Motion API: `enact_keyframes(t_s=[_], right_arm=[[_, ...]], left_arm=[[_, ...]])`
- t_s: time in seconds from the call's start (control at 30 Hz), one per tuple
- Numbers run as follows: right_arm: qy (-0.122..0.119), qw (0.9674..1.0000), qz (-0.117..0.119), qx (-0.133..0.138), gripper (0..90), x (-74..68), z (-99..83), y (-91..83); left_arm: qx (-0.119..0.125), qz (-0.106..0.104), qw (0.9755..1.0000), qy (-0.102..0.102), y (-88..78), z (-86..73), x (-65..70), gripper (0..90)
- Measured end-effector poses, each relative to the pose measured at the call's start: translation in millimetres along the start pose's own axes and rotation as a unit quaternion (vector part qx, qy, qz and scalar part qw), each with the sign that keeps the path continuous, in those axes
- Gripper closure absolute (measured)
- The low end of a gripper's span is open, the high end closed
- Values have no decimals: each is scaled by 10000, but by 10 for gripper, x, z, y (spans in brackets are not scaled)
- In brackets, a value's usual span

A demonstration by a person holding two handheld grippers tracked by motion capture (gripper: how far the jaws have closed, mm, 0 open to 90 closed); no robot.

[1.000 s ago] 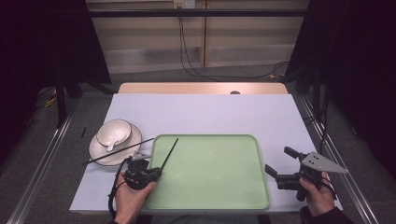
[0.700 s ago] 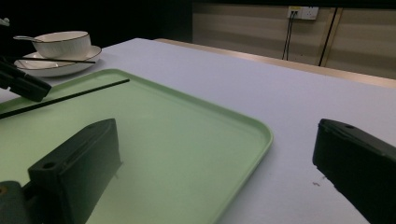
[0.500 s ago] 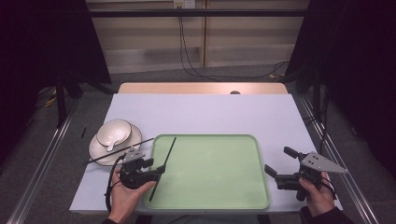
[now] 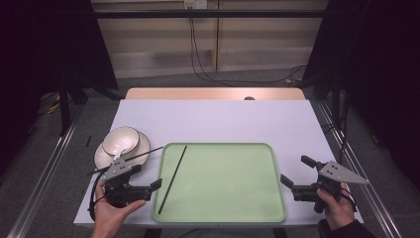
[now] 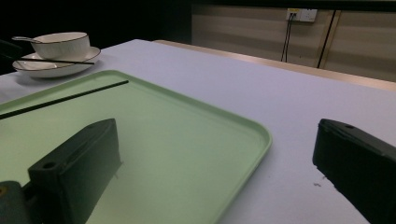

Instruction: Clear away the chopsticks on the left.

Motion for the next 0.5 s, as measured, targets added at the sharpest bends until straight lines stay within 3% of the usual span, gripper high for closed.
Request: enact_keyframes(t_s=[0.23,0.5], right_arm=[[0,10000,-17,-9,5,2,0,6],[11,10000,-37,-15,5,4,-1,4]], left_arm=[[147,-188,9996,151,-267,47,-189,37],[214,107,9990,370,-558,102,-535,90]])
Point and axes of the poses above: each handheld gripper's, and its own axes: y roughly forward along the jaws, z roughly out of its top, x roughly to its right, the point moved 9 cm from there along y, roughly forward along the jaws, and after that the axes turned 7 degrees about x, right-handed, at the moved point
